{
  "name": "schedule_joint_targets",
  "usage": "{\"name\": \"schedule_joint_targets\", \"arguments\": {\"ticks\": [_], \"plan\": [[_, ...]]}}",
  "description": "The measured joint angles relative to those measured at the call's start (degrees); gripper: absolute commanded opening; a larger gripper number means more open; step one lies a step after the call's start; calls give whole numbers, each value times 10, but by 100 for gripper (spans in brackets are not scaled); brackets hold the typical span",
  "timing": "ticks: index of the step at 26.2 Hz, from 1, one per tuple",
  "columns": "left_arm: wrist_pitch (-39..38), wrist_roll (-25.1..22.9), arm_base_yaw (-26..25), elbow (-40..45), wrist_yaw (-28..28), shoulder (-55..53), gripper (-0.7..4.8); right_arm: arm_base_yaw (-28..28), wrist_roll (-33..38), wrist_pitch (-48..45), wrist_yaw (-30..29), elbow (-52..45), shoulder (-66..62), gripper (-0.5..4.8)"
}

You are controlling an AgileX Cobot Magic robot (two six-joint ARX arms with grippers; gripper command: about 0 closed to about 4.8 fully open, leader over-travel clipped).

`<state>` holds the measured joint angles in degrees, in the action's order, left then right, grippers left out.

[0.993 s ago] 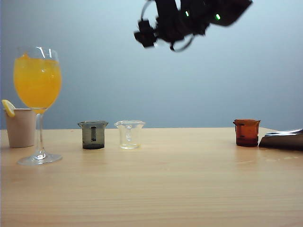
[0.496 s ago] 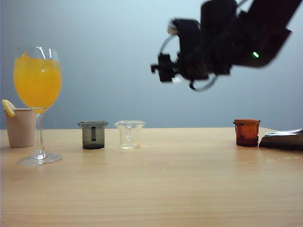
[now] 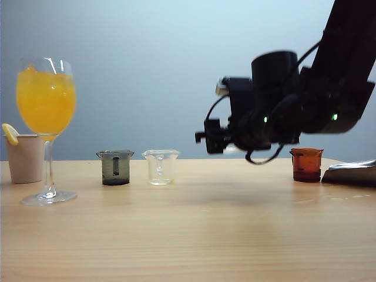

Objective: Pick up the third measuring cup from the left, pour the pineapple juice inside into the goblet, and finally put the measuring cup back in its original place.

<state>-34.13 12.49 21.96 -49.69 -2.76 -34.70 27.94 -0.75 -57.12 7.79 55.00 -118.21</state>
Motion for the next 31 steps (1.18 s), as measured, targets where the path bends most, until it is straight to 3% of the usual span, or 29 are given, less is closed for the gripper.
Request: {"name": "schedule_joint_targets", "arguments": {"ticks": [18, 27, 31], "plan": [[0, 0, 0, 0, 0, 0, -5, 0, 5, -53, -3, 26, -84, -1], [0, 0, 0, 0, 0, -4, -5, 0, 5, 3, -14, 64, -97, 0], [0, 0, 0, 0, 0, -4, -5, 0, 5, 17, -14, 65, -97, 183]]}}
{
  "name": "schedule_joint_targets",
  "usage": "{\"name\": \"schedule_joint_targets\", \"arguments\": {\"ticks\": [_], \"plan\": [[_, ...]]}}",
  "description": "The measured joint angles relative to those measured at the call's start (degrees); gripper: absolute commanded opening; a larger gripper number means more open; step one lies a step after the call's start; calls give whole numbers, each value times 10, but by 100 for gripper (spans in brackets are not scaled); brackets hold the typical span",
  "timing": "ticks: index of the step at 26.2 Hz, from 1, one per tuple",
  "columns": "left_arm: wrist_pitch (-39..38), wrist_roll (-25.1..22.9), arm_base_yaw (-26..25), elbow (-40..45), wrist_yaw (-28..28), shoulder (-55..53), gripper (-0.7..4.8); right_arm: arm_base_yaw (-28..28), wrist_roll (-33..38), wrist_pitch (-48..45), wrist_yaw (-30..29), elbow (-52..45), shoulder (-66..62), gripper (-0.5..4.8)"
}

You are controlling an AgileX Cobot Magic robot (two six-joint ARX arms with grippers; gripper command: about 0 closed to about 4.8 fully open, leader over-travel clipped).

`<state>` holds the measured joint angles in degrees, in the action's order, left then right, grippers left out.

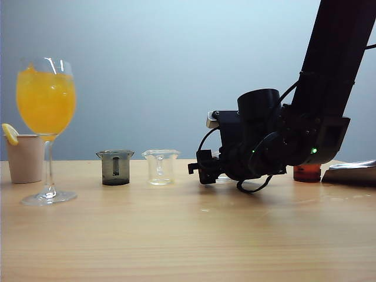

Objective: Pick up the third measuring cup from the left, pour the pineapple juice inside into the goblet, and finally put the measuring cup back in its original place.

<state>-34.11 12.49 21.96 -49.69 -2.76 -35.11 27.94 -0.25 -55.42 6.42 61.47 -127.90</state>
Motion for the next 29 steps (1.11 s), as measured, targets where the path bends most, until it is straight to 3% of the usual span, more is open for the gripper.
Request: {"name": "schedule_joint_targets", "arguments": {"ticks": [1, 3, 4, 5, 21, 29], "plan": [[0, 0, 0, 0, 0, 0, -5, 0, 0, 0, 0, 0, 0, 202], [0, 0, 0, 0, 0, 0, -5, 0, 0, 0, -2, 0, 0, 315], [0, 0, 0, 0, 0, 0, -5, 0, 0, 0, -7, 0, 0, 416], [0, 0, 0, 0, 0, 0, -5, 0, 0, 2, -16, 0, 0, 478], [0, 0, 0, 0, 0, 0, -5, 0, 32, 17, -26, -11, 25, 479], [0, 0, 0, 0, 0, 0, -5, 0, 35, 84, -39, -11, 46, 479]]}}
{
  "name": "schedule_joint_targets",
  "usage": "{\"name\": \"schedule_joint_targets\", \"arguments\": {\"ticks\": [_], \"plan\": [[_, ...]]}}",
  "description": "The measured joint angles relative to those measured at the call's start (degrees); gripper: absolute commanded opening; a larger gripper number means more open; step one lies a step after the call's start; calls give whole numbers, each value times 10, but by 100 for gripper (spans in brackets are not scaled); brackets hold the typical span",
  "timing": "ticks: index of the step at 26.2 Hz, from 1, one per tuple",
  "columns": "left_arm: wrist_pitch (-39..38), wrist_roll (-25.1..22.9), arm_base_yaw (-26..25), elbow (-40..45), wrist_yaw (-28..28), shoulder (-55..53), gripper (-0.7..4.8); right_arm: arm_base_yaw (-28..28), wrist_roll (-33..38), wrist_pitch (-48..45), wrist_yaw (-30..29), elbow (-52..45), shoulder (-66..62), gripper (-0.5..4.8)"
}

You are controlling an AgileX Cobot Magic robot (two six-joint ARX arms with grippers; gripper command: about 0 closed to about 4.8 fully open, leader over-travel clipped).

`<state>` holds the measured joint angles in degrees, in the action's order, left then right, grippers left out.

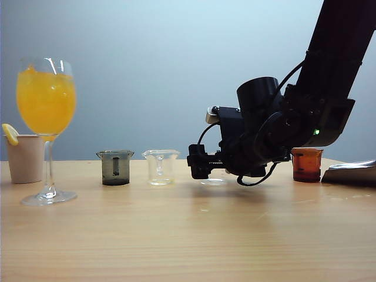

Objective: Pick up the third measuring cup from the left, pour the pineapple juice inside into the goblet, and finally put the measuring cup back in its original place.

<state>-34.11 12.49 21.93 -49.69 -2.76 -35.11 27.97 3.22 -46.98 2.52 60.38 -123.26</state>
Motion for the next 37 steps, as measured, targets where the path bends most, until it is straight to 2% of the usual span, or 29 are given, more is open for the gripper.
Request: {"name": "schedule_joint_targets", "arguments": {"ticks": [4, 11, 19, 20, 21, 22, 23, 24, 28, 30, 33, 37], "plan": [[0, 0, 0, 0, 0, 0, -5, 0, 12, 10, -10, 0, 1, 479], [0, 0, 0, 0, 0, 0, -5, 0, 13, 122, -25, -2, 48, 479], [0, 0, 0, 0, 0, 0, -5, 0, 13, 347, -54, -2, 155, 479], [0, 0, 0, 0, 0, 0, -5, 0, 13, 402, -54, -2, 178, 479], [0, 0, 0, 0, 0, 0, -5, 0, 13, 437, -54, -2, 193, 387], [0, 0, 0, 0, 0, 0, -5, 0, 13, 465, -54, -2, 205, -24], [0, 0, 0, 0, 0, 0, -5, 0, 14, 522, -53, -2, 235, 40], [0, 0, 0, 0, 0, 1, -5, 0, 14, 546, -54, -2, 250, -12], [-9, 0, 0, 0, 0, 9, -5, 0, 7, 684, -63, -3, 381, -6], [-19, 0, 0, 0, -1, 14, -5, 0, -5, 703, -61, -2, 428, -6], [-37, -2, 0, 18, -35, 46, -5, 3, -33, 736, -35, -16, 541, -6], [-18, -2, 1, 82, -47, 99, -5, 3, -36, 685, -15, -83, 654, -6]]}}
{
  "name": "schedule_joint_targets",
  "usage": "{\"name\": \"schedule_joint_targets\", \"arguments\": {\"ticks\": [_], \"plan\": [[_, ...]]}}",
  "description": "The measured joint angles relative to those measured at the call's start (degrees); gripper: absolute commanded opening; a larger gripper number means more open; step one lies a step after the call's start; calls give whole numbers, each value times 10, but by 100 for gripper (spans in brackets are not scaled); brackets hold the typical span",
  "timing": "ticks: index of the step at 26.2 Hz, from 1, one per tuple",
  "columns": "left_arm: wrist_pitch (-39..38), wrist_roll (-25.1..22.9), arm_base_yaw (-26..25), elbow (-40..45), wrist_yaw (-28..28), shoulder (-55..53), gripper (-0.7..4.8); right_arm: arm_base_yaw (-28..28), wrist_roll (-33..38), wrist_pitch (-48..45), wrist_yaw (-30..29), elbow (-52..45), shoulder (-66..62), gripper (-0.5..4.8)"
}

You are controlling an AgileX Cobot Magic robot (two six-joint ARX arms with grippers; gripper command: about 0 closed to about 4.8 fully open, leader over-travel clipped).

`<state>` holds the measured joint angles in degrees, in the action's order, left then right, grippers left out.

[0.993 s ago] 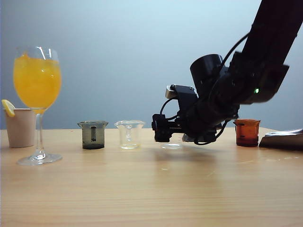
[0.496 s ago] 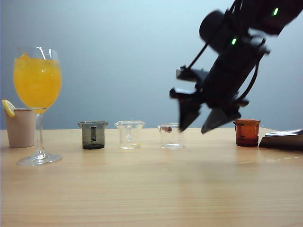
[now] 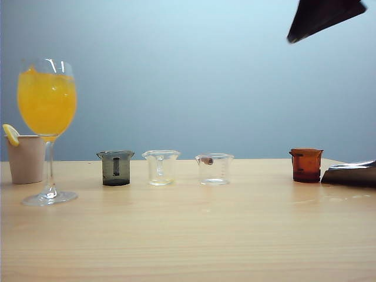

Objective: Pick up the third measuring cup from the left, pour the pineapple juice inside into the goblet, and finally put the measuring cup back in its original place.

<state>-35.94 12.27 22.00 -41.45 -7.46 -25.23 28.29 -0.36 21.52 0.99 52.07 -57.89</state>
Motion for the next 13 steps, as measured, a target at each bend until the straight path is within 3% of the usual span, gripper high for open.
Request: {"name": "schedule_joint_targets", "arguments": {"ticks": [3, 6, 13], "plan": [[31, -2, 0, 48, -3, 38, -5, 0, 0, -48, 4, -62, 60, -6], [113, -30, 0, 113, -3, 89, -5, 0, -2, -111, 5, -126, 131, -6], [268, -61, 0, 240, -2, 139, -5, 0, -1, -119, 28, -153, 181, -5]]}}
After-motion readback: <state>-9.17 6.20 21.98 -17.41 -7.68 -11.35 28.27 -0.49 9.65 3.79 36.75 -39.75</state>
